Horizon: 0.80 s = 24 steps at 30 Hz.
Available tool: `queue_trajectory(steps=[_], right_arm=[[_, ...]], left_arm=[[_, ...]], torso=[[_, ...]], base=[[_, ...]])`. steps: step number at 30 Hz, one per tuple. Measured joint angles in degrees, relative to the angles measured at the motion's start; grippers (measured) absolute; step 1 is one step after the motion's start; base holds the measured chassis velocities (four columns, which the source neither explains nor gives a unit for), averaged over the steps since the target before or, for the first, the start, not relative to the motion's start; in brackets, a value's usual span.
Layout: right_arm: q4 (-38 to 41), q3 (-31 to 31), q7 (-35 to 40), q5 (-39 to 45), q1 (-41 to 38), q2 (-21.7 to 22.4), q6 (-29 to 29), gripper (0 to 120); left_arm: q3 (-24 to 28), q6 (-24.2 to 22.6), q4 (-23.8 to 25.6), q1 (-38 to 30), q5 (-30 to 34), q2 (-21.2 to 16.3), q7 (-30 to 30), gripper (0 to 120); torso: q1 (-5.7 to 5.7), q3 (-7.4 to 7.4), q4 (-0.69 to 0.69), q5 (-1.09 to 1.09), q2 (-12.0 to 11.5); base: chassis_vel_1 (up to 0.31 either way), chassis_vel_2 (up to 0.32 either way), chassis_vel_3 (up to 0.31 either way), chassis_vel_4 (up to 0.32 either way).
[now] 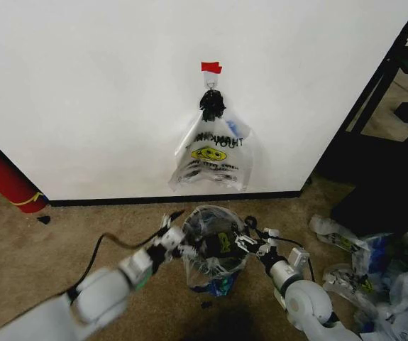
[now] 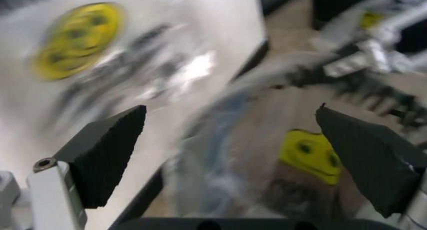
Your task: Pick up the garbage bag from the wall and place it over the trash bin.
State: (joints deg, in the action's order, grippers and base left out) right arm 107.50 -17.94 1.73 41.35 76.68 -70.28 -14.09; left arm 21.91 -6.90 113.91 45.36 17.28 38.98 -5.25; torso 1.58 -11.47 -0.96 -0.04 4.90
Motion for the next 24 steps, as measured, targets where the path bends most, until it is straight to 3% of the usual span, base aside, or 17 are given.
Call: queue_trajectory(steps=[3,15,24], right_arm=[[0.4,-0.1,0.1,0.0,0.3,0.1,-0.1,100],[1.6,-1.2,0.3,-0.2,1.2,0.9,-0.4,100],[1.7,-1.1,0.2,-1.0,1.5,1.1,-0.5,100]], left_arm=[[2.9,-0.1,-2.2,-3.7,-0.6,1.0,0.0,100],[13.6,-1.1,-10.4,-16.3,-0.6,7.4,0.2,100],[17.0,-1.5,-15.7,-20.3,1.2,11.1,-0.8,100]], torso=[[0.00,0.01,0.02,0.08,0.0],[0.00,0.01,0.01,0.05,0.0],[0.00,0.01,0.02,0.05,0.0]], base=[[0.000,0.000,0.000,0.000],[0.000,0.000,0.000,0.000],[0.000,0.000,0.000,0.000]])
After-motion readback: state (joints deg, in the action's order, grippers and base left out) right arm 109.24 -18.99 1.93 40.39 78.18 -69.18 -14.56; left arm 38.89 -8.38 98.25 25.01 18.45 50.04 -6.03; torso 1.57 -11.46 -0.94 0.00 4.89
